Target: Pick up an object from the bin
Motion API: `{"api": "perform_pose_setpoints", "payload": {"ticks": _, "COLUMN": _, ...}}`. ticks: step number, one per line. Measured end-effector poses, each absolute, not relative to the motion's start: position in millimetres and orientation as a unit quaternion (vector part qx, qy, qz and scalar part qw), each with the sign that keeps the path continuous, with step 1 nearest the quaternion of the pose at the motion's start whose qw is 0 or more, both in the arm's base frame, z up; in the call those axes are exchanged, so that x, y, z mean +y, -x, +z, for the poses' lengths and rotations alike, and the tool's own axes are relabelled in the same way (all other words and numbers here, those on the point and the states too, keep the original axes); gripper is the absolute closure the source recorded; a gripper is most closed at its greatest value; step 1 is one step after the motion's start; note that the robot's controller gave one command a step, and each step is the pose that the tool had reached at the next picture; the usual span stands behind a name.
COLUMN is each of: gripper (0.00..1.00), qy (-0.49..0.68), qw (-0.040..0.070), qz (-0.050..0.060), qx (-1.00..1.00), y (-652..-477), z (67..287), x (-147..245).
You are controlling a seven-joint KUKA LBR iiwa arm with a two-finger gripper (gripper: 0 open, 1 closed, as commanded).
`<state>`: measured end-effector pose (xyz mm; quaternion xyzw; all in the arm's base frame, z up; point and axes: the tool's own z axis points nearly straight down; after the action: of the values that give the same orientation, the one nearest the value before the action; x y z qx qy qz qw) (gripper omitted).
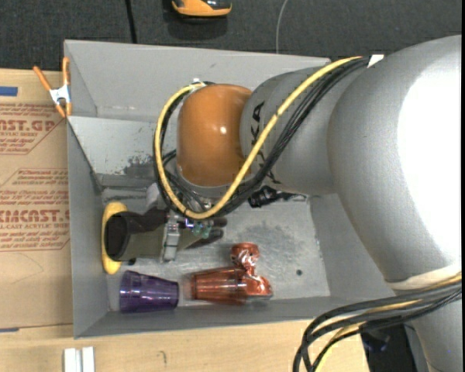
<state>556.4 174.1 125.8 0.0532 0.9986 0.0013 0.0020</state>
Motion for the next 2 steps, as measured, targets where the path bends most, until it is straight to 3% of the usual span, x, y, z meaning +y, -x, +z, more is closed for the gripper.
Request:
{"api": "perform_pose_setpoints", "payload": {"ticks": 1, "gripper": 0.0, "qy": 0.011, "qw": -0.002, "qz": 0.0, "qx": 1.0, "y": -571.3, "z": 76.0, "x": 162.1}}
{"api": "perform_pose_setpoints", "payload": {"ticks": 2, "gripper": 0.0, "qy": -0.081, "qw": -0.008, "qz": 0.005, "qx": 0.997, "y": -582.8, "z": 71.2, "x": 157.2}}
